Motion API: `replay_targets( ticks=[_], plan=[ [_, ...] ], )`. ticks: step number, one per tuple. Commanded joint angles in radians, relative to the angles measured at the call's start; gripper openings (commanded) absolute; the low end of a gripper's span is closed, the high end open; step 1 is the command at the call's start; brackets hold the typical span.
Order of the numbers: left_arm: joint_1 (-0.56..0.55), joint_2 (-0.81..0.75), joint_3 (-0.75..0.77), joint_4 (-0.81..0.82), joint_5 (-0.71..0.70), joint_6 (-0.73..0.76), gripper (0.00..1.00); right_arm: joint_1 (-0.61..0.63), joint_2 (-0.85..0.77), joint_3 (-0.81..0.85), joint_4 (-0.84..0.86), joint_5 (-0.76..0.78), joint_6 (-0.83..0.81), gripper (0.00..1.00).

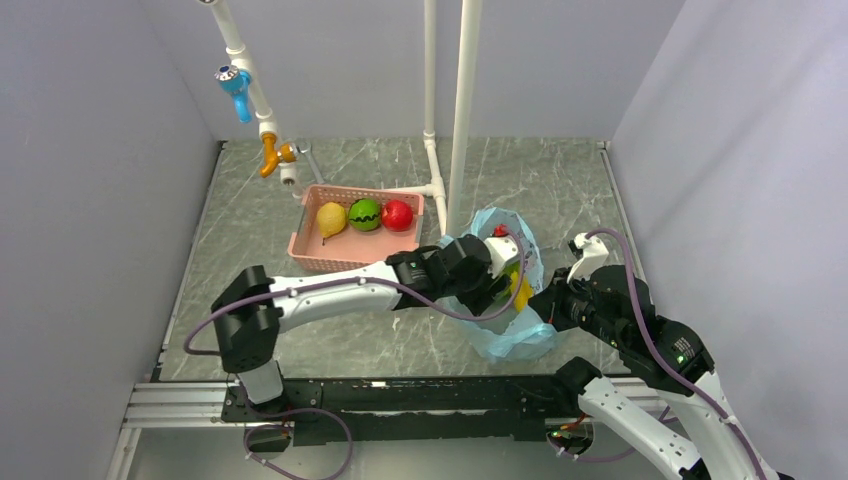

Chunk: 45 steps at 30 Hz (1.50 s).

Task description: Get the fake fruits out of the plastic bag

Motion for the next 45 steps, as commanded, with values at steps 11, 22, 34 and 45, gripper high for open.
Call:
replay_targets(
  ticks=[11, 22, 34, 45],
  plan=[
    [-0.006, -0.214, -0.072, 0.078, 0.154, -0.033, 0.27, 0.005, 0.001, 0.002, 0.047, -0.018, -0.006, 0.00],
    [0.009, -0.500, -0.320, 0.138, 0.258, -0.069, 0.26, 0.006, 0.009, 0.003, 0.047, -0.022, -0.013, 0.00],
    [0.147, -0.884, -0.568, -0.005, 0.073, -0.212, 0.14, 0.006, 0.004, 0.000, 0.050, -0.028, -0.015, 0.00],
    [0.468, -0.789, -0.508, -0.163, -0.078, -0.321, 0.16, 0.006, -0.007, 0.000, 0.049, -0.031, -0.011, 0.00]
  ],
)
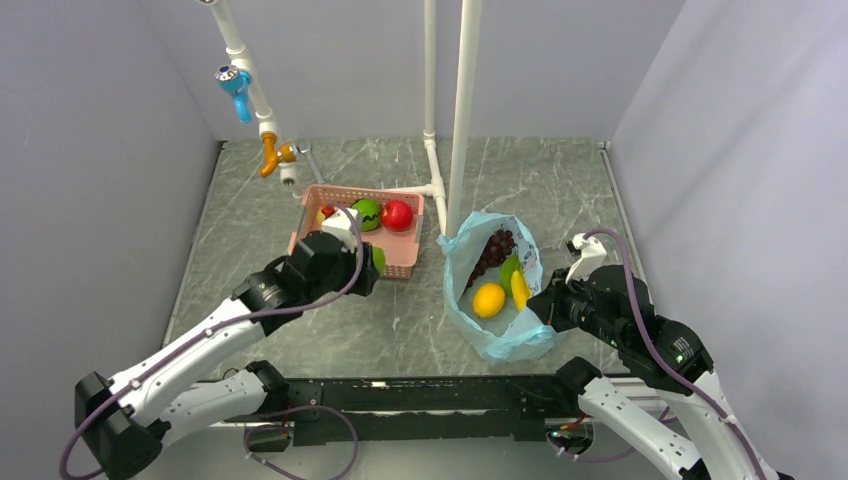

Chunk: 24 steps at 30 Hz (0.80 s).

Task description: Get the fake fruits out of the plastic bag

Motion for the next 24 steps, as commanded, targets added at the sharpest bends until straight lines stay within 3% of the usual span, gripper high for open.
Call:
replay_targets(
  ticks=[1, 9, 14, 24],
  plan=[
    [0.120, 0.080, 0.069, 0.017, 0.020, -0.032, 0.17, 0.004, -0.010, 0.004, 0.049, -0.009, -0.007, 0.00],
    [0.244, 0.395, 0.264, 0.057, 0.140, 0.025, 0.21, 0.005, -0.027, 0.003, 0.045, 0.000, -0.001, 0.00],
    [0.249, 0.621, 0.459, -0.069, 0.121, 0.096, 0.26, 0.005, -0.026, 0.003, 0.046, 0.008, 0.002, 0.00],
    [0.249, 0.804, 0.558, -0.094, 0.221, 0.083, 0.32, 0.006, -0.023, 0.003, 0.046, 0.012, 0.002, 0.00]
  ],
)
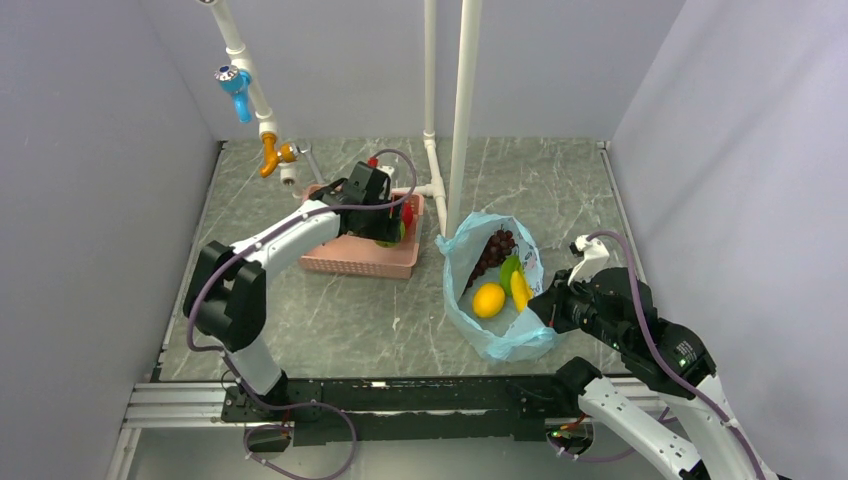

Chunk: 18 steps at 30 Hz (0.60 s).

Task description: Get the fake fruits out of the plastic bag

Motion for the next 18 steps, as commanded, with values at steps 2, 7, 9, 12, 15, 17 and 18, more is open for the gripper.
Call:
replay_targets(
  ticks=[2, 7, 9, 12, 15, 17, 18],
  plan=[
    [0.001, 0.019, 0.026, 0.005, 0.052, -0.004, 0.38, 0.004, -0.006, 0.004, 0.047, 0.012, 0.002, 0.00],
    [0.001, 0.067, 0.030, 0.007, 0.093, -0.010, 0.41, 0.005, -0.002, 0.002, 0.049, 0.009, 0.000, 0.00],
    [0.001, 0.086, 0.031, 0.006, 0.101, -0.014, 0.45, 0.005, -0.002, 0.002, 0.049, 0.009, 0.001, 0.00],
    [0.001, 0.104, 0.029, 0.008, 0.120, -0.015, 0.53, 0.005, -0.005, 0.001, 0.049, 0.009, 0.002, 0.00],
    [0.001, 0.116, 0.025, 0.015, 0.135, -0.016, 0.61, 0.005, -0.004, 0.001, 0.049, 0.008, 0.002, 0.00],
    [0.002, 0.122, 0.026, 0.020, 0.145, -0.015, 0.66, 0.005, -0.004, 0.002, 0.049, 0.008, 0.002, 0.00],
    [0.002, 0.125, 0.027, 0.021, 0.151, -0.015, 0.69, 0.005, -0.002, 0.002, 0.049, 0.009, 0.002, 0.00]
  ],
)
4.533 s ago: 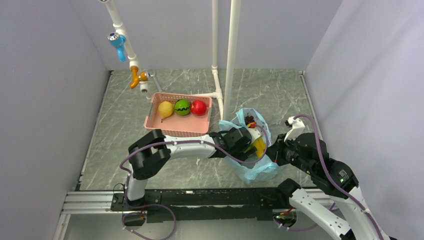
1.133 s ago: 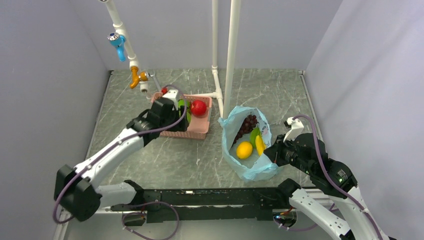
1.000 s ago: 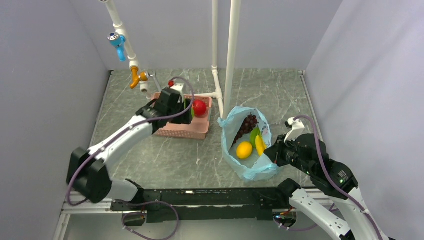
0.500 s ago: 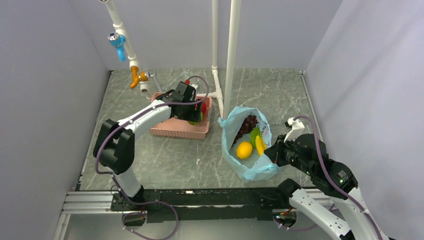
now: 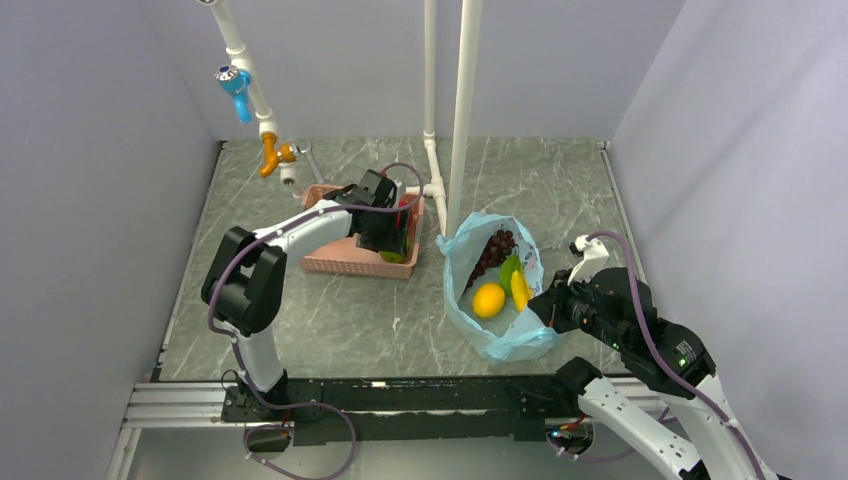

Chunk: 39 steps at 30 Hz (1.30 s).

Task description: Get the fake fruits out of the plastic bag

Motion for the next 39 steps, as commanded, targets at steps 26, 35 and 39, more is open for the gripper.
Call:
replay_targets(
  ticks=[26, 35, 39],
  plan=[
    [-0.084, -0.684, -0.310, 0.179, 0.005, -0.133, 0.90, 0.004, -0.009, -0.001, 0.050, 0.008, 0.006, 0.00],
    [-0.379, -0.816, -0.413, 0.288, -0.078, -0.337, 0.86, 0.005, -0.001, 0.001, 0.052, 0.005, 0.002, 0.00],
    [-0.510, -0.774, -0.412, 0.392, -0.153, -0.366, 0.85, 0.005, -0.002, 0.001, 0.053, 0.001, 0.001, 0.00]
  ],
)
